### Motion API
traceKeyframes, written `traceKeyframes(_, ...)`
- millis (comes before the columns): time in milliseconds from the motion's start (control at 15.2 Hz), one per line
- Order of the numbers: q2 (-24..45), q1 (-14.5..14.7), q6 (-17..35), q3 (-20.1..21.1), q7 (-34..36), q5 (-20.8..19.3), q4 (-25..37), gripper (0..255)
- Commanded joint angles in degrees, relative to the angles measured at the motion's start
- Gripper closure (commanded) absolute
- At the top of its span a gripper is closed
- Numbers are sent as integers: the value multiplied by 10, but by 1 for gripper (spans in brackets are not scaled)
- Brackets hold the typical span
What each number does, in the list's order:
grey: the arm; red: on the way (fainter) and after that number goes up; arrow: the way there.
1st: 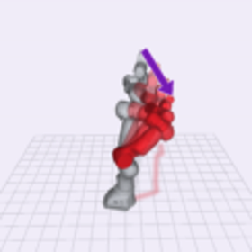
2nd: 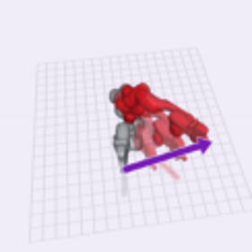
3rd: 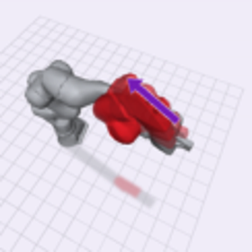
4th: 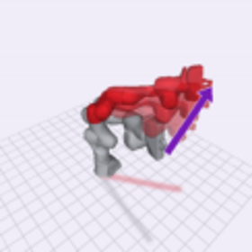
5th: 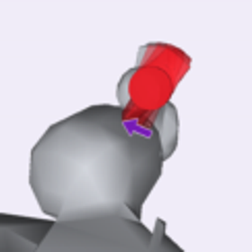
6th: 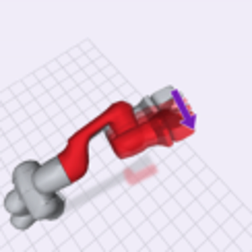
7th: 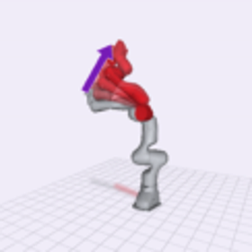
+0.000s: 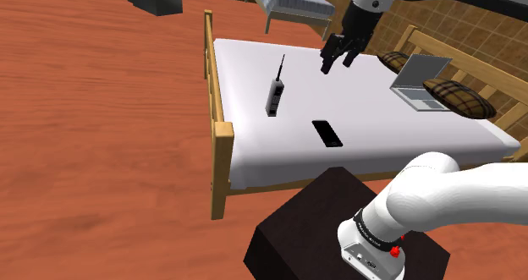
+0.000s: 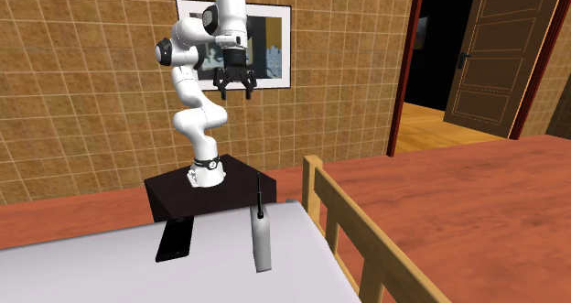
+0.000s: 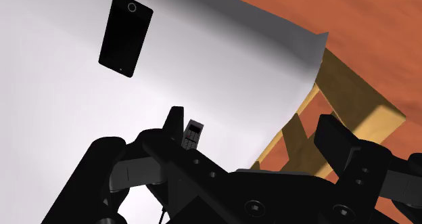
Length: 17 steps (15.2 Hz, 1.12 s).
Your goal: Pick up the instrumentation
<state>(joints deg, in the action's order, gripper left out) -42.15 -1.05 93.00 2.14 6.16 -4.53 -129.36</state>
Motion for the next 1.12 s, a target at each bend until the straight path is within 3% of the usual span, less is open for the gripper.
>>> traceKeyframes(0, 0, 0, 0, 0, 0, 0, 0, 0)
traceKeyframes(528, 159, -21, 92, -17, 9, -14, 40, 0)
traceKeyframes(1056, 331, -39, 152, -35, 16, -22, 124, 0)
